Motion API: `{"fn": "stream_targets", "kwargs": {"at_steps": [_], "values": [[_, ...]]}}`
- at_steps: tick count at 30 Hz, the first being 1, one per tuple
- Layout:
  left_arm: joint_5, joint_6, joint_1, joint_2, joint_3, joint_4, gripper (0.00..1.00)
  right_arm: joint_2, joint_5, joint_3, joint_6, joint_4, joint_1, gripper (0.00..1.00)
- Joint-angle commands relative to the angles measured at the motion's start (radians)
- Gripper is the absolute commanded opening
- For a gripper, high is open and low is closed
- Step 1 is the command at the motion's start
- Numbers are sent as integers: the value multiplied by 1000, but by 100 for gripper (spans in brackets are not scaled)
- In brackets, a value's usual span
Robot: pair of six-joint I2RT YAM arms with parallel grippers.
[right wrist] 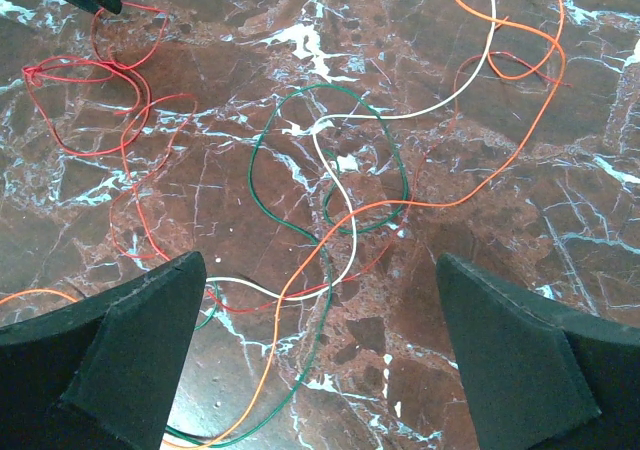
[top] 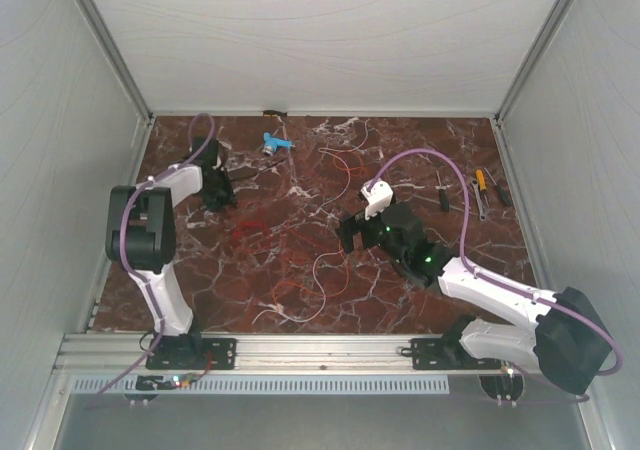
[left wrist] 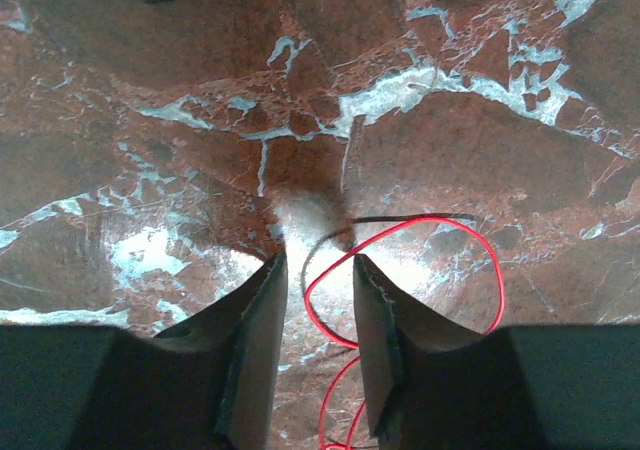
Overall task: Zip-tie the wires
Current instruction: Pick up the cable at the center of the board.
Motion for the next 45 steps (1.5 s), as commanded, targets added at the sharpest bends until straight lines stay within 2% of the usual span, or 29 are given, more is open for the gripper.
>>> {"fn": "stream_targets", "kwargs": {"at_steps": [1,8,12,16,17,21,27,32,40,45], "values": [[-66,17,-16,29,45,-14,31,-7,23,16,-4,37,8,98],[-134,23,-87,30,46,-30,25,-7,25,14,-3,39,7,98],[-157,15,-104,12,38,-33,30,-10,24,12,-2,38,7,98],[-165,18,-115,7,31,-31,28,-8,26,14,0,40,7,98],[-167,19,-118,12,33,-33,26,-5,26,15,0,38,7,98],[-172,20,-123,25,43,-42,0,-1,26,19,0,35,7,98],[-169,34,-129,-26,29,-19,0,-3,26,19,0,36,7,98],[-206,35,-140,-158,3,19,0,-5,23,20,1,37,5,98],[-245,61,-140,-484,-83,156,0,-42,-3,49,8,-6,6,98],[-236,83,-146,-643,-121,243,0,-81,-115,136,5,-56,6,98]]}}
